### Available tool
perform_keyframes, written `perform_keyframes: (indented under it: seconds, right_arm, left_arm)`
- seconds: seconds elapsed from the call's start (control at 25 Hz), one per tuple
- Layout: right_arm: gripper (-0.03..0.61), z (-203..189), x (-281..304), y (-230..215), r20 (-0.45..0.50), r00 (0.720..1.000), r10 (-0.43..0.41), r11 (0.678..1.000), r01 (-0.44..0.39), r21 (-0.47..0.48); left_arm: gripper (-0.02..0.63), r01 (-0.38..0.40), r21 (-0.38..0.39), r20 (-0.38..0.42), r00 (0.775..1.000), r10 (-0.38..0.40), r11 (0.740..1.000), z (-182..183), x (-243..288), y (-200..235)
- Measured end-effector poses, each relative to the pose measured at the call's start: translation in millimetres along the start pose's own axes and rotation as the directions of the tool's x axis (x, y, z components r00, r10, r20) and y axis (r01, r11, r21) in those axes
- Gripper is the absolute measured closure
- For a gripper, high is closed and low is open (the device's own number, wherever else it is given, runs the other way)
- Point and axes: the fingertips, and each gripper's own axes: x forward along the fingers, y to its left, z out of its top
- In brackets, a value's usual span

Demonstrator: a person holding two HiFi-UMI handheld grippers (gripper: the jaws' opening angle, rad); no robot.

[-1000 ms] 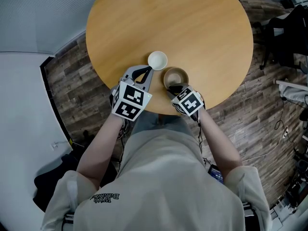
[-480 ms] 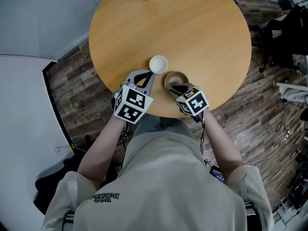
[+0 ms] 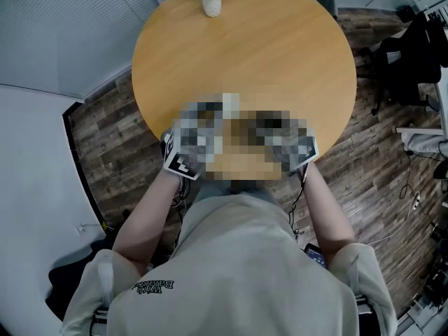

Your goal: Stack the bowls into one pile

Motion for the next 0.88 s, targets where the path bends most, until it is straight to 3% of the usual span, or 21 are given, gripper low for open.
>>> perform_keyframes:
  seconds: [0.16,0.36,0.56,0.72,0.88]
  right_arm:
    - [0.494,44,-27,0,0.106,0.994,-0.038,0.998,0.042,-0.036]
    - [0.52,101,-71,0,0.274,0.96,-0.065,0.995,0.085,-0.061]
    - [0.529,142,-116,4,0.401,0.911,-0.094,0.986,0.141,-0.091]
    - [0.531,166,-151,9,0.486,0.867,-0.112,0.976,0.188,-0.11]
    - [0.535,187,-189,14,0.581,0.801,-0.146,0.965,0.246,-0.096]
  left_arm:
    - [0.592,-0.029,0.03,0.071,0.997,0.027,0.999,30,-12,11]
    - [0.592,-0.069,0.074,0.16,0.986,0.056,0.995,77,-27,24]
    - [0.592,-0.109,0.126,0.244,0.967,0.076,0.986,123,-45,28]
    - [0.592,-0.149,0.153,0.334,0.938,0.091,0.977,161,-67,29]
    - [0.592,-0.178,0.163,0.413,0.906,0.096,0.971,192,-88,25]
